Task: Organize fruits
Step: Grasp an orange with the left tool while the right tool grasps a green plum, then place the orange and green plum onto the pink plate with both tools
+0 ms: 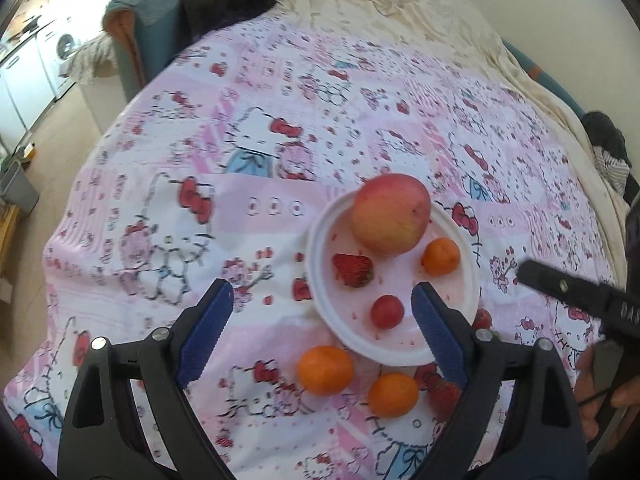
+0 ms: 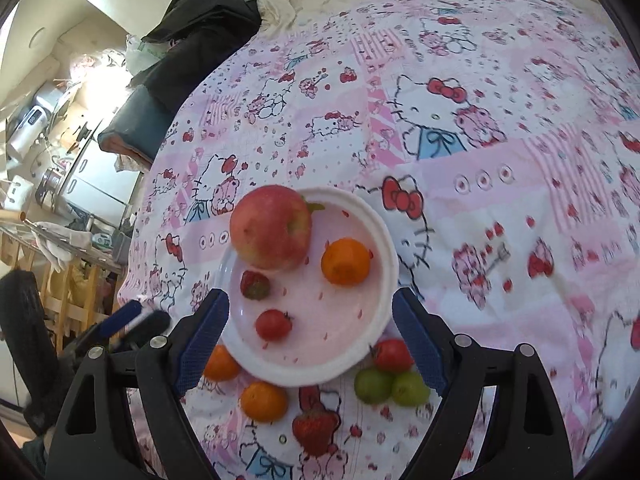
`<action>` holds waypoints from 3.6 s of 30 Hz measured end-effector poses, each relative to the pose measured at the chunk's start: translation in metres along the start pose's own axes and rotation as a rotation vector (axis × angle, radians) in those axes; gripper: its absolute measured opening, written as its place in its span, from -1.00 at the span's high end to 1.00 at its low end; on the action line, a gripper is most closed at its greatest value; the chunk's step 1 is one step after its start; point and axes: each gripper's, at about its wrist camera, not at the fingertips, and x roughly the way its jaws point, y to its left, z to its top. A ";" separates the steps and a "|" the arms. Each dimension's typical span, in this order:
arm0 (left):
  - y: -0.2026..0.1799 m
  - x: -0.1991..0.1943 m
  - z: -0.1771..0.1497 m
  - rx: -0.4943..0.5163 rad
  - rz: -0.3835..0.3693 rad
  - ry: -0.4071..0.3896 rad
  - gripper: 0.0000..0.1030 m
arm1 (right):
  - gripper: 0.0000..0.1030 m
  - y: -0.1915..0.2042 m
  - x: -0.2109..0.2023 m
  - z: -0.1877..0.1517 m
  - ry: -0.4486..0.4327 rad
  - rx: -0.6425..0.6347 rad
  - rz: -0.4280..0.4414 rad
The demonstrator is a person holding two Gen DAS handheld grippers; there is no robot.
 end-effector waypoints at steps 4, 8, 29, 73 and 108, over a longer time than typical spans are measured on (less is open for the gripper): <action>0.014 -0.006 -0.003 -0.019 0.017 0.017 -0.72 | -0.68 -0.001 -0.017 -0.019 -0.019 0.013 -0.022; 0.028 -0.003 -0.014 -0.053 0.033 0.065 -0.72 | -0.68 -0.008 -0.031 -0.036 -0.036 0.058 -0.034; 0.004 0.045 -0.055 0.030 -0.004 0.236 -0.65 | -0.57 -0.072 -0.024 -0.064 0.065 0.244 -0.129; 0.013 -0.004 -0.035 0.016 -0.086 0.046 0.35 | 0.38 -0.075 -0.020 -0.055 0.029 0.378 0.114; -0.016 0.087 0.034 0.102 -0.041 0.110 0.35 | 0.38 -0.047 0.067 0.050 0.090 0.247 0.170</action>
